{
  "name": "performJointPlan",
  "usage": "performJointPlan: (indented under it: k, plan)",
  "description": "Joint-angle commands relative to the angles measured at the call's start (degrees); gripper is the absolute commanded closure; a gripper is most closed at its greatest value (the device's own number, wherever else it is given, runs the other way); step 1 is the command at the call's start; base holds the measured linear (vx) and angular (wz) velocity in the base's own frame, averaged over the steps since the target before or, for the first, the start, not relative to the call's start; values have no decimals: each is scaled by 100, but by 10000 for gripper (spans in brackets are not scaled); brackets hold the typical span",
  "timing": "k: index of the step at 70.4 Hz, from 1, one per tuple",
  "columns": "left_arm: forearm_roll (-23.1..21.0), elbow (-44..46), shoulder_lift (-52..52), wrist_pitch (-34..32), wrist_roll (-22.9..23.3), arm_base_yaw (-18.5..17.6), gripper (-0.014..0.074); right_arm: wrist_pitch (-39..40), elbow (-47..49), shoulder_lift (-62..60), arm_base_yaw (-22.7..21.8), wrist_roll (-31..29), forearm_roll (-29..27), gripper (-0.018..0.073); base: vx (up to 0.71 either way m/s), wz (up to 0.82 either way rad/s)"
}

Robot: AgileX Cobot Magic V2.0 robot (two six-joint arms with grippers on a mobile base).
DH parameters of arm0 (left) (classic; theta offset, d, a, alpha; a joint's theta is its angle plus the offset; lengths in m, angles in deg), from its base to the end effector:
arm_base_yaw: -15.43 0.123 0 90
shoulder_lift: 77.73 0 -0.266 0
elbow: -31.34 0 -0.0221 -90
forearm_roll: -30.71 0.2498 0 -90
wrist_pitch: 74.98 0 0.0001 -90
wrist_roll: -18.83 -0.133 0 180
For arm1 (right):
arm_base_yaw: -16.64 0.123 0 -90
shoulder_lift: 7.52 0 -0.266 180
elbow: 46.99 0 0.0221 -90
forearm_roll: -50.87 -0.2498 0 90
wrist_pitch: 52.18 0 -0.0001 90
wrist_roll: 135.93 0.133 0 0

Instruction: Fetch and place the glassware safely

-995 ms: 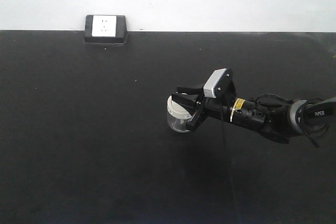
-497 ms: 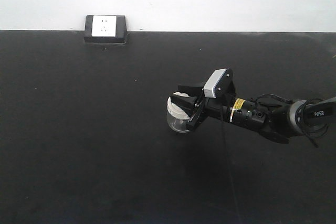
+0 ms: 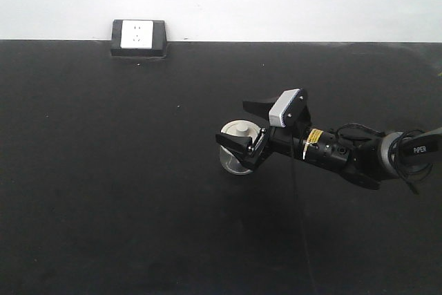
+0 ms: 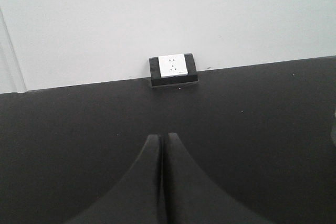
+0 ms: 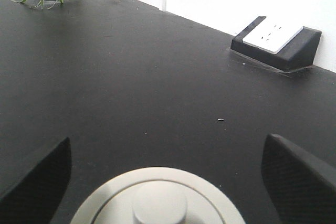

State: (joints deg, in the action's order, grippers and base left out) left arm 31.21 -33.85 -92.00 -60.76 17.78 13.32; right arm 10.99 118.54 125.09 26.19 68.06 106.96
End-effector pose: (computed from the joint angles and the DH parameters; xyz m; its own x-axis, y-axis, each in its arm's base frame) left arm 0.1164 -0.0040 0.2474 -0.0632 0.0291 -0.9976 0.0364 0.9990 0.0269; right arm 0.4004 0.1672 0.1066 -0.0137 -0.1193 -0.9928 -0.8472 0.5288 -0.0519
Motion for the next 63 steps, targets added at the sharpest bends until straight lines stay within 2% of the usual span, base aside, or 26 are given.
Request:
performJointPlan:
  k: [1,15,29,37,43,53,63]
  plan:
    - [-49,172,-69,-407,31,11,603,403,130,-389,-21,-36,-189,-130,0,0]
    - [-49,172,-69,-407,31,11,603,330,130,-655,-21,79,-189,-63,0,0]
    - [-49,172,-69,-407,31,11,603,91,130,-1073,-21,722,-189,85,0,0]
    - [-49,172,-69,-407,31,11,603,-103,125,-1337,-21,1154,-119,301,0,0]
    - [-49,172,-69,-407,31,11,603,-251,125,-1528,-21,1272,97,566,0,0]
    - [-49,172,-69,-407,31,11,603,-502,110,-1726,-21,1591,126,568,0,0]
    - [-49,172,-69,-407,31,11,603,-998,110,-1969,-21,2531,136,566,0,0]
